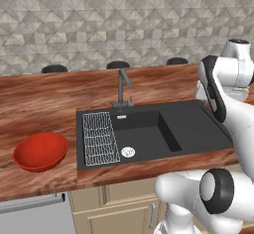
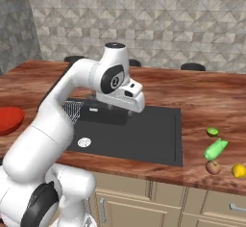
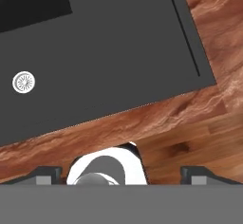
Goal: There is a mixed pile of frozen fruits and vegetables on the counter. Locate all the frozen vegetables and place the items in a bowl on the counter. Take all the frozen fruits and defrost them in a running sink.
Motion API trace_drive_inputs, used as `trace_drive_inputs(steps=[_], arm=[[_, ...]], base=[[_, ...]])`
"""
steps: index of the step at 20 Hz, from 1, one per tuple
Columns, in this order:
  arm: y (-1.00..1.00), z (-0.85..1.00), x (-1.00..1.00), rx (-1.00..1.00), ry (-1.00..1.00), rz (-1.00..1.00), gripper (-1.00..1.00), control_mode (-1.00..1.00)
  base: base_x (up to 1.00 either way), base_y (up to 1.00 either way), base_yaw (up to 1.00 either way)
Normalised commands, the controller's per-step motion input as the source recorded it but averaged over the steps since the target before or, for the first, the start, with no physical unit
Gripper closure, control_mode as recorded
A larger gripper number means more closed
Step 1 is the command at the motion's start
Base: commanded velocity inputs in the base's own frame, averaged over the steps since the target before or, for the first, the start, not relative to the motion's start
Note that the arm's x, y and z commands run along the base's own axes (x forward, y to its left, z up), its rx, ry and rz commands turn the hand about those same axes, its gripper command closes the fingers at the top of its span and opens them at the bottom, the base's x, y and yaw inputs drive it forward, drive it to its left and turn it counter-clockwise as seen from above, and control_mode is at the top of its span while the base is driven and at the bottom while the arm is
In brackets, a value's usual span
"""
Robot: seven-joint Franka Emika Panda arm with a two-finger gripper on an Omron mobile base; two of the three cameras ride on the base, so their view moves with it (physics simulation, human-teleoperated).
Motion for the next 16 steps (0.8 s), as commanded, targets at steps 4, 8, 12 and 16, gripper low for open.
trace_drive_inputs(steps=[4,8,12,16], arm=[[-0.74,-0.17,0.07,0.0,0.13,-0.09,-1.0,-1.0],[-0.62,-0.21,0.03,-0.01,0.12,-0.1,-1.0,-1.0],[-0.72,-0.23,0.13,0.0,0.1,-0.08,-1.0,-1.0],[-0.77,-0.15,0.31,0.0,0.05,-0.04,-1.0,-1.0]], base=[[0.0,0.0,0.0],[0.0,0.0,0.0],[0.0,0.0,0.0],[0.0,0.0,0.0]])
